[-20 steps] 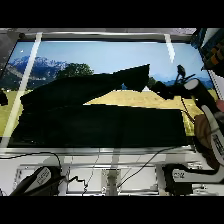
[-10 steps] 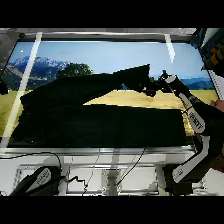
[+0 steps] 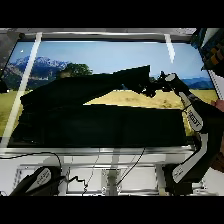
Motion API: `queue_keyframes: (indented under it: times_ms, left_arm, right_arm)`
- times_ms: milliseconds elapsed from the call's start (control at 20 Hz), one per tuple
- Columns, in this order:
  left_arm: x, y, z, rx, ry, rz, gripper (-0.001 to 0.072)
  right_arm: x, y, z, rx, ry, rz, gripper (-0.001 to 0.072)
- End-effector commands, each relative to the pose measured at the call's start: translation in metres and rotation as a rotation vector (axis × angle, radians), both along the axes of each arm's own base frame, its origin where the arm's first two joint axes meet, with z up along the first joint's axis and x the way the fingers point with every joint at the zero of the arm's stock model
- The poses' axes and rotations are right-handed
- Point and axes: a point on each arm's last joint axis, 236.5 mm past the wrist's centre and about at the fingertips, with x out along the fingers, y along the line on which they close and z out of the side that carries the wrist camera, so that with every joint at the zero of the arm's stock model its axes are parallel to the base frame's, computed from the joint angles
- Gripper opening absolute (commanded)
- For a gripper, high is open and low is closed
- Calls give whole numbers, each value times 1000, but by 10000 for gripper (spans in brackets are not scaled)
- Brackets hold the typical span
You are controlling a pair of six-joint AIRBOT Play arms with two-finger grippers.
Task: Fold the clothes and pants, and hang the long-sleeved shirts on hangers.
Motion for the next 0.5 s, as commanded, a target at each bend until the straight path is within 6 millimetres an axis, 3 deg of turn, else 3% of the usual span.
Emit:
queue_keyframes:
  times_ms: [0,150,300,450]
  left_arm:
    - [0,0,1,1,-2,0,687]
    - [0,0,1,1,-2,0,687]
    - [0,0,1,1,-2,0,687]
    - [1,-1,1,-6,-6,-1,687]
  right_arm:
    - [-27,-25,-7,-83,88,102,592]
    - [-33,-30,-10,-106,107,119,591]
    - [-25,-31,-6,-119,55,142,587]
    - [-14,-32,24,-155,-44,230,587]
